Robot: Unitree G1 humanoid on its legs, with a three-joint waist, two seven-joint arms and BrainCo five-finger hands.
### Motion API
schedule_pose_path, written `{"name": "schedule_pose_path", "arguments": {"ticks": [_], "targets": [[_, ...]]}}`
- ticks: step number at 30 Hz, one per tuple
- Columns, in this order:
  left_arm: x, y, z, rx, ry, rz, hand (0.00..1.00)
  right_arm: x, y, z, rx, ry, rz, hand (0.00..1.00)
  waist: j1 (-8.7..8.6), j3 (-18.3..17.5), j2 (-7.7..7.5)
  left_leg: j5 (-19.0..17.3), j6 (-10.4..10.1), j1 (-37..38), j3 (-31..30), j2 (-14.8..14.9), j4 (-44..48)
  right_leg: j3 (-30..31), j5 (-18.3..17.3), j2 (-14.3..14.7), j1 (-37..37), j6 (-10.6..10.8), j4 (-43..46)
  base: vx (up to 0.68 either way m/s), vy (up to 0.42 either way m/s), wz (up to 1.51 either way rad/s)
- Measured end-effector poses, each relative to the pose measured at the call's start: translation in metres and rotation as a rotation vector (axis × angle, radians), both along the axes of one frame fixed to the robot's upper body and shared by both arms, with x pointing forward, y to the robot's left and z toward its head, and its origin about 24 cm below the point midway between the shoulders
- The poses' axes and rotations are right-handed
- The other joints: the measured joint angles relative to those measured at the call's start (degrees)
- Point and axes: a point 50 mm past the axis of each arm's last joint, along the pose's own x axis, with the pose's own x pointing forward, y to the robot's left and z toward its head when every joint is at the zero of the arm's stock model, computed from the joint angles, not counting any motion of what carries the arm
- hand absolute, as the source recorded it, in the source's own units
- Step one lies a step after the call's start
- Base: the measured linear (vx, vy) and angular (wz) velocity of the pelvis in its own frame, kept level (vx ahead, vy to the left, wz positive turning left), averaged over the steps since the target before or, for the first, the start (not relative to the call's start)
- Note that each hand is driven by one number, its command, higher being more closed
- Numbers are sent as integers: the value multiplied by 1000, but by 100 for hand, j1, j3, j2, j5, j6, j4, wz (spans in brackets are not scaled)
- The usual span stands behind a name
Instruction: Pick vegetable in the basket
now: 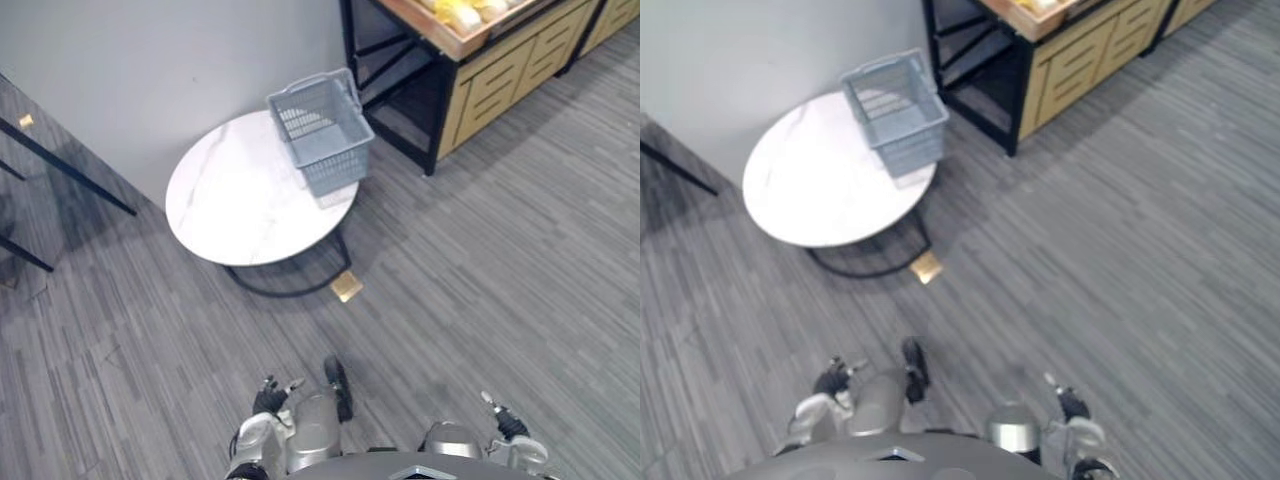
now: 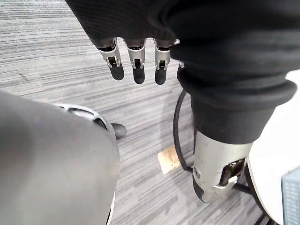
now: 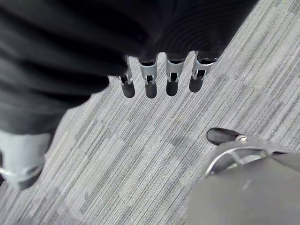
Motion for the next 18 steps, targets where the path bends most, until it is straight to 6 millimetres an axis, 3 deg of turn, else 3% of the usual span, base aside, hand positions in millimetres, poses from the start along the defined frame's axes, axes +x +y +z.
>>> {"name": "schedule_pose_path", "arguments": {"ticks": [1, 2, 3, 5, 6, 8, 9, 10, 11, 12, 13, 15, 16, 17, 18], "targets": [[-1, 5, 1, 16, 5, 4, 0, 2, 6, -1, 16, -4, 6, 0, 54, -88, -72, 250, 316, -28, 202, -71, 248, 217, -5, -94, 103, 3, -60, 450, 256, 0], [0, 11, 2, 36, 5, -3, 0, 5, 13, -2, 34, -8, 12, 0, 53, -113, -222, 55, 411, -94, 287, -133, 456, 367, 24, -183, 103, -36, -107, 477, 234, -4], [-4, 23, 3, 73, 25, -10, 0, 9, 26, -4, 64, -17, 30, 0, 125, -123, -389, -399, 468, -328, 354, -90, 1183, 757, 454, -269, 155, -44, -287, 465, 229, -10], [-21, 29, -2, 89, 98, -25, 0, 11, 32, -4, 78, -24, 35, 0, 154, -170, -465, -814, 566, -335, 527, -17, 1677, 1132, 819, -363, 213, 184, -241, 440, 239, -28], [-36, 31, -5, 91, 146, -18, 0, 10, 33, -5, 83, -21, 35, 0, 152, -282, -518, -1007, 610, -195, 658, -75, 1691, 1407, 1022, -477, 71, 198, 52, 405, 247, -37], [-48, 30, -8, 92, 189, -41, 0, 5, 31, -6, 81, -11, 27, 0, 148, -388, -552, -1117, 616, 172, 741, -312, 1319, 1719, 1308, -738, -407, 5, 1065, 409, 278, -14], [-53, 31, -9, 100, 211, -61, 0, 2, 29, -6, 80, -8, 10, 0, 103, -387, -573, -1167, 628, 500, 740, -484, 1007, 1735, 1641, -990, -837, -391, 2167, 406, 280, 19], [-55, 31, -9, 103, 226, -85, 0, -6, 27, -7, 78, 11, -7, 0, 83, -376, -579, -1246, 648, 858, 698, -612, 822, 1788, 1924, -1189, -1223, -637, 3236, 403, 255, 28], [-56, 31, -9, 106, 232, -95, 0, -10, 26, -8, 79, 24, -9, 0, 73, -363, -558, -1288, 646, 1006, 626, -661, 768, 1855, 1866, -1181, -1396, -637, 3755, 352, 157, 41], [-54, 33, -8, 119, 231, -124, 0, -17, 28, -9, 85, 42, -12, 0, 72, -355, -593, -1354, 687, 1389, 439, -772, 575, 1832, 1438, -1081, -1621, -449, 4541, 294, 99, 41], [-54, 34, -8, 124, 232, -134, 0, -22, 30, -10, 89, 54, -15, 0, 76, -351, -612, -1398, 703, 1584, 377, -811, 468, 1800, 1161, -1027, -1727, -456, 4794, 376, 99, 58], [-50, 32, -8, 125, 226, -157, 0, -28, 33, -12, 93, 69, -1, 0, -15, -342, -627, -1557, 757, 2126, 131, -898, 269, 1202, 179, -849, -2108, -588, 5093, 359, 49, 64], [-50, 32, -8, 125, 225, -157, 0, -27, 33, -12, 93, 69, 8, 0, -55, -340, -625, -1574, 746, 2229, 64, -902, 238, 1026, 42, -821, -2214, -621, 4981, 800, -200, 173], [-39, 29, -7, 123, 199, -169, 0, -21, 33, -10, 90, 50, 26, 0, -231, -318, -531, -1608, 564, 2541, -544, -688, 30, 1099, 78, -124, -2865, -509, 2147, 838, -319, 178], [-39, 27, -7, 119, 196, -169, 0, -23, 32, -10, 92, 51, 16, 0, -226, -296, -495, -1625, 405, 2616, -609, -584, -17, 1389, 396, 40, -2850, -486, 1204, 937, -439, 190]]}}
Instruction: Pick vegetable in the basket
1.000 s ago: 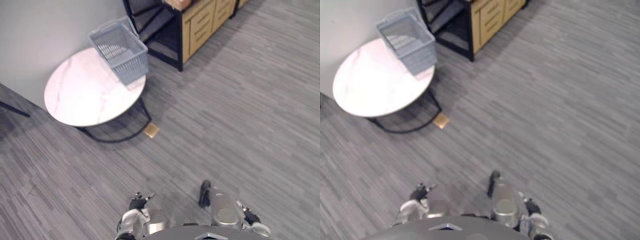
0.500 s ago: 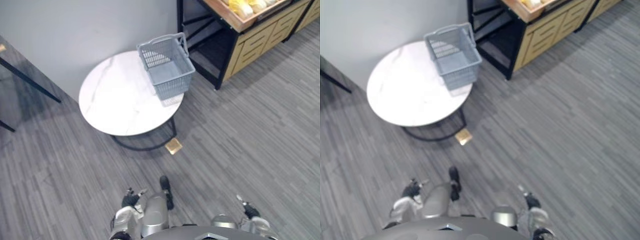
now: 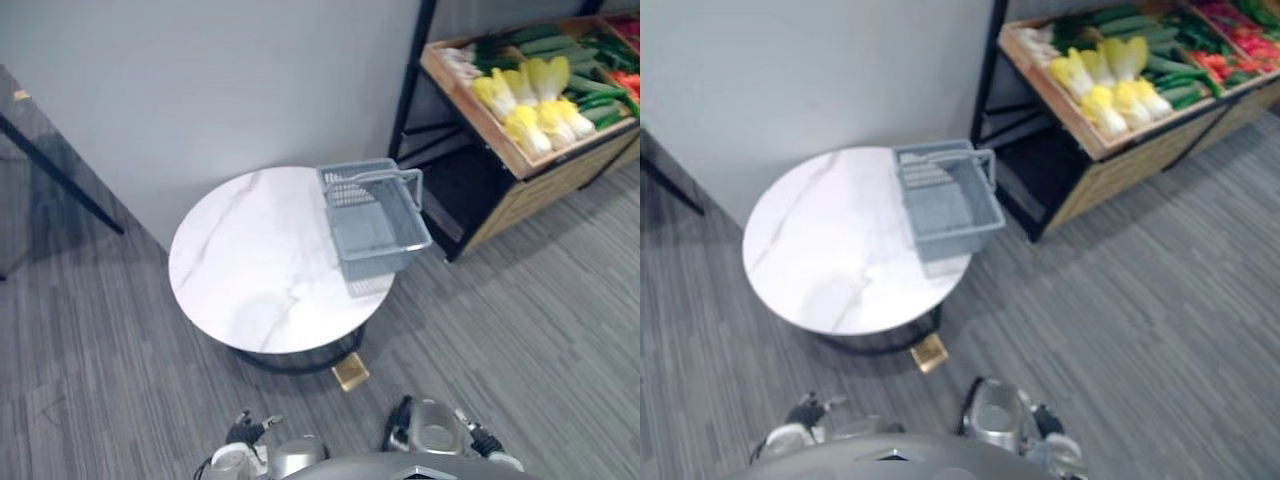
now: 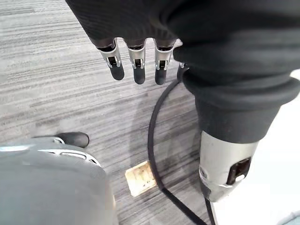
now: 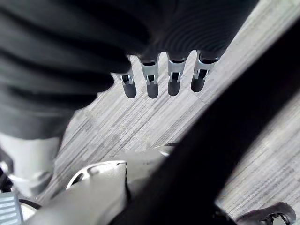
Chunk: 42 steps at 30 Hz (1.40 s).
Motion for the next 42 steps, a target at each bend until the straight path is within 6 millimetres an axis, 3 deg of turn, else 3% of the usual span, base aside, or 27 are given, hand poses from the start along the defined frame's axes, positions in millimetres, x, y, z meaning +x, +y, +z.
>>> {"name": "schedule_pose_path", "arguments": {"ticks": [1, 2, 3, 4, 6, 9, 13, 15, 17, 20, 22, 24, 25, 26, 31, 36, 37, 39, 42], "targets": [[-2, 2, 0, 3, 2, 5, 0, 0, 1, 0, 14, -11, -15, 0, 13, -9, -46, -66, -193, 59, -45, 37, 6, 269, 601, 98, 67, 5, -773, 426, -293, 69], [-5, 4, 0, 8, 8, 16, 0, 0, 3, 0, 23, -16, -25, 0, 17, -3, -119, -133, -304, 146, -50, 29, 2, 386, 924, 91, 129, -29, -1004, 447, -341, 49], [-16, 6, -1, 6, 31, 57, 0, 1, 4, 0, 32, -20, -25, 0, 21, 35, -136, -283, -541, 362, -53, 136, -8, 522, 1603, 145, 234, -203, -964, 359, -274, 23], [-21, -3, -4, -19, 42, 77, 0, 4, -4, 2, 14, -32, -29, 0, 36, 17, 95, -278, -632, 356, -26, 384, -11, 473, 1503, 325, 200, -191, -750, 483, -358, 26], [-26, -8, -6, -53, 40, 126, 0, 13, -10, 6, 15, -93, -41, 0, 6, 23, 252, -112, -767, 326, -28, 539, 3, 334, 559, 327, -148, -280, 146, 372, -314, 37], [-37, -9, -8, -67, 48, 207, 0, 13, -10, 6, 25, -87, -2, 0, 17, -3, 228, 336, -842, 203, -97, 699, 89, 80, 273, 344, -66, -403, 232, 212, -269, 44], [-40, -8, -8, -72, 54, 229, 0, 15, -12, 6, 23, -85, 25, 0, 12, -62, 223, 919, -868, -441, -357, 897, 1006, -390, 270, 405, 472, -415, -423, 141, -202, 53], [-41, -9, -8, -75, 59, 227, 0, 16, -13, 7, 16, -87, 43, 0, 9, -67, 221, 1283, -962, -546, 9, 1023, 1384, -577, 273, 403, 869, -425, -718, 187, -175, 48], [-41, -11, -9, -76, 62, 221, 0, 21, -17, 9, 1, -103, 64, 0, 29, -81, 211, 1235, -931, -589, 573, 1166, 1540, -624, 267, 398, 1080, -549, -925, 140, -88, 20], [-40, -12, -9, -74, 61, 215, 0, 30, -24, 13, -25, -131, 54, 0, 4, -105, 249, 850, -921, -744, 995, 882, 720, -620, 302, 319, 1141, -569, -1080, 107, 38, 2], [-39, -12, -9, -72, 60, 217, 0, 28, -26, 12, -35, -119, 42, 0, 3, -109, 258, 900, -886, -879, 1054, 711, 141, -610, 358, 228, 1141, -478, -1085, 84, 132, -4], [-40, -15, -9, -72, 63, 223, 0, 26, -32, 14, -50, -117, 27, 0, 5, -125, 328, 1495, -835, -1032, 1055, 640, -203, -544, 427, 248, 1123, -366, -1096, 82, 182, -28], [-40, -17, -10, -76, 65, 225, 0, 26, -35, 14, -55, -115, 22, 0, 6, -150, 442, 1715, -790, -1091, 1129, 682, -180, -464, 464, 325, 1135, -303, -1130, 112, 200, -25], [-39, -15, -9, -69, 62, 220, 0, 22, -32, 12, -45, -110, -2, 0, -34, -211, 393, 1662, -777, -988, 1188, 599, -379, -405, 563, 296, 1217, -165, -1323, 117, 198, -20], [-28, -9, -7, -45, 46, 177, 0, 6, -29, 8, -24, -74, -116, 0, -54, -244, 284, 1443, -633, -810, 1241, 415, -795, -368, 886, 311, 1330, 9, -1766, 44, 140, -5], [-39, -13, -9, -46, 78, 149, 0, -23, -42, 6, -67, -1, -224, 0, -35, -358, 412, 1212, -597, -552, 1393, 396, -896, -227, 902, 309, 1485, 39, -1796, -27, 38, -16], [-41, -15, -9, -47, 85, 147, 0, -32, -47, 7, -74, 11, -294, 0, -74, -403, 473, 1203, -599, -546, 1423, 403, -909, -202, 906, 320, 1472, 48, -1808, -50, -1, -9], [-48, -15, -10, -52, 99, 179, 0, -43, -56, 9, -89, 16, -394, 0, -99, -422, 439, 1179, -611, -546, 1517, 416, -936, -167, 889, 337, 1428, 29, -1804, -42, -13, -13], [-64, -10, -10, -49, 126, 277, 0, -61, -92, 21, -170, -6, -632, 0, -165, -485, 493, 1139, -652, -505, 1649, 433, -974, -98, 866, 364, 1408, 50, -1816, -14, -21, -17]]}}
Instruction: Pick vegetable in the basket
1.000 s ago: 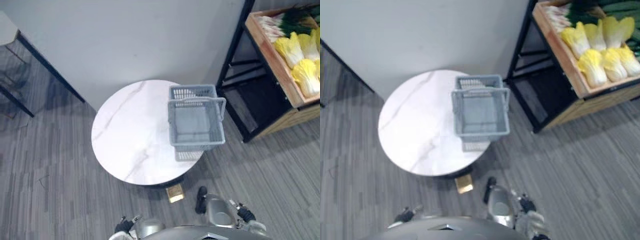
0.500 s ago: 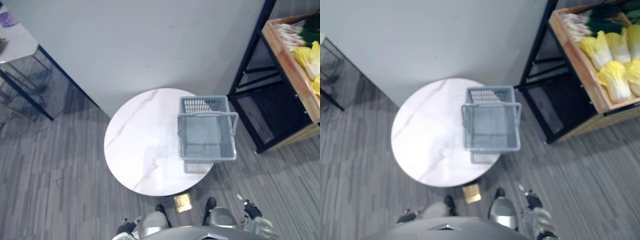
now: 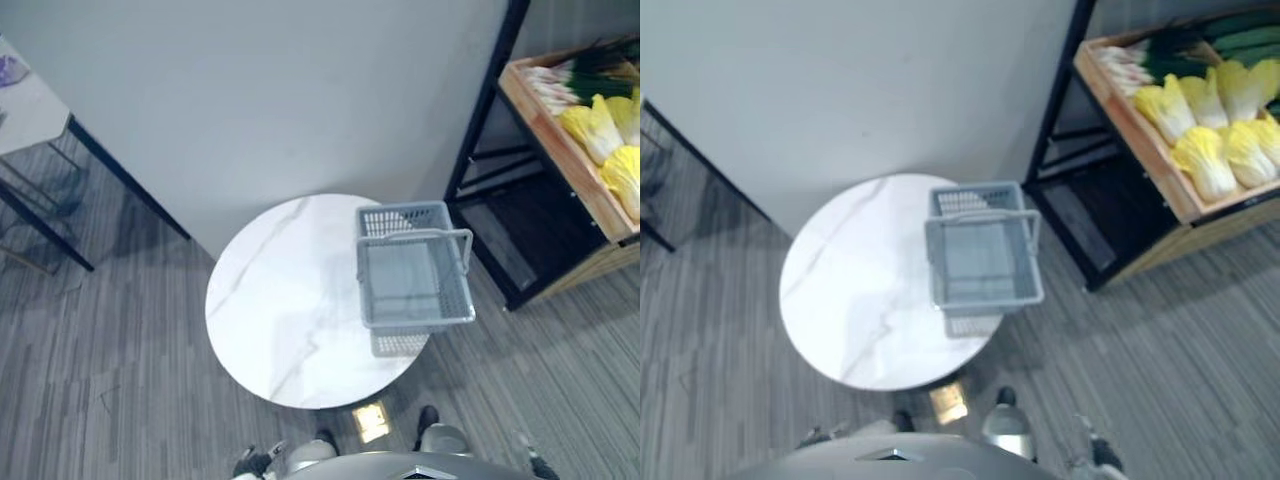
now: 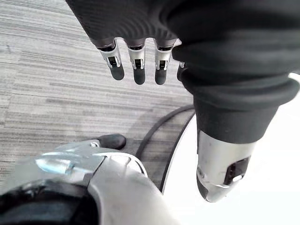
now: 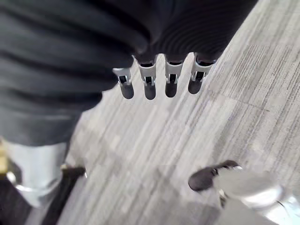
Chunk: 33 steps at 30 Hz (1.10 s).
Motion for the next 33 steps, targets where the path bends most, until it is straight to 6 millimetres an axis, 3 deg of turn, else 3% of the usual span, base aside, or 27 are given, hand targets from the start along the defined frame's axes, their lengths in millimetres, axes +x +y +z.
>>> {"name": "schedule_pose_path", "arguments": {"ticks": [4, 5, 7, 8, 9, 10, 11, 12, 13, 15, 18, 20, 27, 33], "targets": [[-9, 7, 1, 13, 11, 49, 0, -3, -50, 25, -142, -43, -156, 0, -8, -110, -42, -38, -27, 37, 128, 23, -3, 96, 54, 44, -5, 35, -55, 22, -20, -18], [-9, 6, 1, 6, 9, 42, 0, 9, -74, 41, -223, -82, -151, 0, -14, -189, -79, -59, -45, 43, 187, 25, -3, 141, 76, 55, -21, 21, -73, 41, -8, -13], [-8, 5, 1, 2, 5, 28, 0, 26, -88, 53, -279, -114, -108, 0, -64, -236, -109, -54, -38, 47, 198, 24, -2, 173, 77, 60, -24, 19, -73, 37, -6, -8], [-6, 3, 1, -5, 6, -12, 0, 56, -101, 71, -359, -158, -6, 0, -145, -271, -137, -46, -26, 47, 199, 13, -2, 205, 78, 59, -33, 18, -72, 32, -8, -6], [-3, 2, 0, -8, 3, -35, 0, 69, -106, 79, -396, -178, 43, 0, -136, -273, -138, -48, -27, 57, 200, 12, -3, 232, 78, 58, -45, 17, -66, 23, -7, -12], [2, 0, 0, -14, -3, -88, 0, 96, -112, 99, -487, -225, 150, 0, -138, -279, -142, -51, -32, 55, 202, 2, -2, 269, 78, 55, -84, 17, -46, 11, -8, -12], [4, -1, 0, -16, -5, -114, 0, 109, -113, 109, -534, -240, 214, 0, -138, -280, -140, -53, -33, 44, 202, -3, -2, 282, 78, 53, -105, 16, -36, 6, -11, -9], [9, 0, 1, -10, -12, -176, 0, 140, -113, 134, -647, -273, 367, 0, -139, -279, -133, -55, -35, 29, 197, -9, 3, 304, 77, 54, -144, 15, -6, 5, -14, -4], [11, 1, 1, -6, -13, -198, 0, 150, -113, 142, -686, -291, 412, 0, -133, -281, -129, -57, -38, 27, 193, -9, 5, 311, 76, 56, -161, 14, 21, 0, 0, 0], [18, 3, 3, 13, -27, -284, 0, 187, -105, 173, -822, -330, 593, 0, -119, -269, -116, -55, -36, 0, 164, -31, 30, 301, 67, 62, -219, 1, 49, 11, -13, 2], [24, 1, 4, 16, -37, -355, 0, 214, -94, 200, -972, -316, 789, 0, -128, -238, -71, -44, -20, -72, 35, -49, 31, 226, 67, 66, -241, 1, 53, -3, -32, 14], [27, -2, 4, 16, -34, -411, 0, 240, -75, 222, -1087, -341, 942, 0, -119, -176, -45, -38, -12, -121, 16, -57, 31, 240, 63, 56, -324, -4, 121, 0, 0, 0], [34, -5, 4, 23, -43, -472, 0, 284, 3, 261, -1350, -453, 1418, 0, -59, -1, -66, -19, 17, -169, 7, -69, 32, 259, 63, 47, -408, -5, 178, -13, -13, 0], [45, -1, 6, 52, -60, -484, 0, 306, 46, 277, -1422, -534, 1643, 0, 37, 218, -162, 7, 53, -184, -59, -75, 32, 232, 64, 37, -416, -5, 203, -25, -23, 3]]}}
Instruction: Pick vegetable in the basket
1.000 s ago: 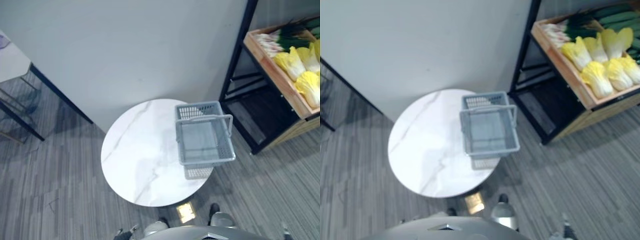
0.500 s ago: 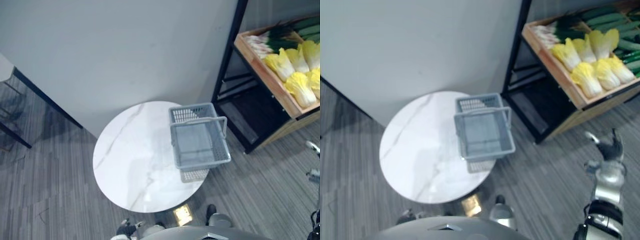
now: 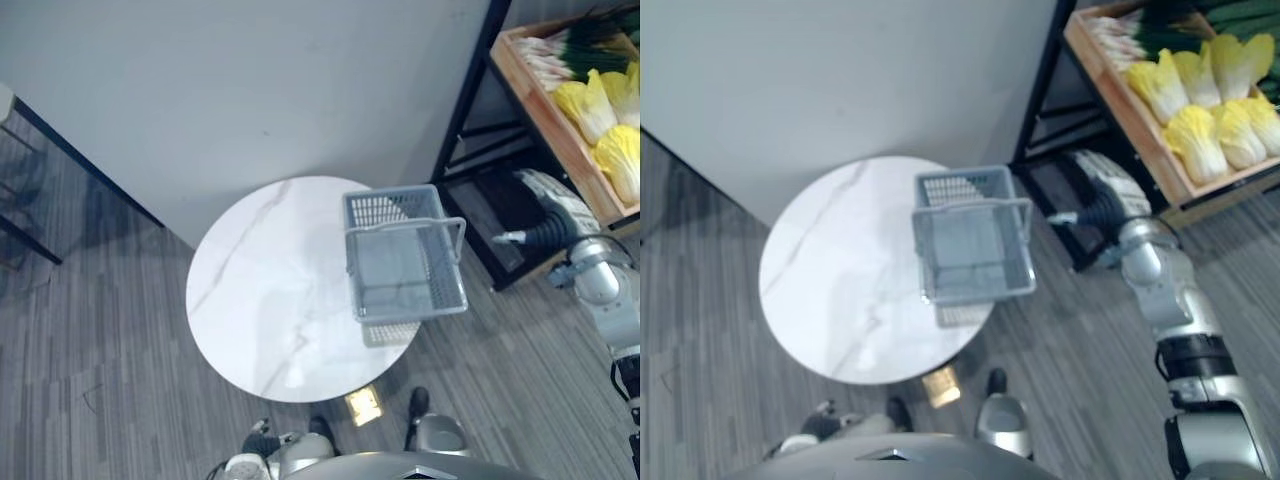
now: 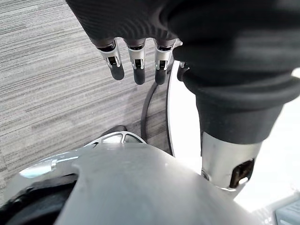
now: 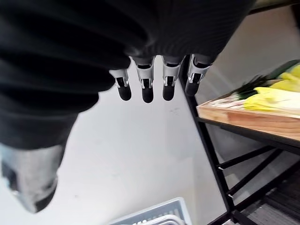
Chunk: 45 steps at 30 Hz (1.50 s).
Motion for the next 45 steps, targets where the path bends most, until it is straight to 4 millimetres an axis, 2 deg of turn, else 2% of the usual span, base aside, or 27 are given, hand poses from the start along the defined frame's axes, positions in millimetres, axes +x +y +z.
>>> {"name": "schedule_pose_path", "arguments": {"ticks": [3, 5, 8, 12, 14, 23, 27, 32, 45], "targets": [[1, 1, 0, 4, -3, 1, 0, 11, 26, 5, -46, 15, 112, 0, 47, 41, -13, 1, 2, -6, -54, -2, 0, -7, 0, 1, -1, 0, 0, -5, -10, 1], [4, 1, 1, 6, -9, 1, 0, 14, 38, 5, -69, 30, 162, 0, 126, 53, -22, 2, 3, -6, -68, 0, 1, -6, 0, 6, -2, -1, -2, 1, -16, 0], [4, 1, 1, 8, -12, 11, 0, 19, 56, 7, -110, 54, 237, 0, 158, 66, -43, 10, 14, -37, -110, -3, 1, -40, 1, -2, -4, -1, -5, -5, -27, 6], [5, 3, 1, 14, -17, 25, 0, 27, 67, 8, -140, 73, 272, 0, 180, 118, -92, 38, 34, -100, -224, -4, 1, -136, 2, -14, 7, -2, -15, -17, -24, 14], [10, 4, 2, 17, -26, 29, 0, 36, 70, 11, -139, 85, 267, 0, 252, 240, -110, 67, 47, -129, -245, -3, 1, -153, 10, -16, -7, -13, -15, -38, -27, 6], [19, 6, 4, 26, -56, 34, 0, 62, 76, 14, -147, 127, 204, 0, 378, 512, -131, 212, 69, -502, -437, 15, 1, -341, 90, -9, -237, -103, -69, -27, -41, 11], [25, 6, 6, 29, -79, 45, 0, 69, 69, 13, -148, 150, 149, 0, 416, 678, -130, 263, 82, -623, -559, 17, 1, -426, 104, -15, -298, -122, -70, -15, -32, 12], [37, 7, 9, 40, -112, 54, 0, 79, 56, 24, -134, 141, 63, 0, 459, 960, -114, 351, 96, -882, -622, 16, 0, -467, 165, -15, -526, -167, -76, -21, -24, 5], [42, 7, 10, 48, -129, 54, 0, 82, 53, 23, -79, 126, 20, 0, 454, 1080, -104, 361, 90, -998, -654, 9, -2, -435, 189, -18, -657, -182, -76, 5, -4, 0]]}}
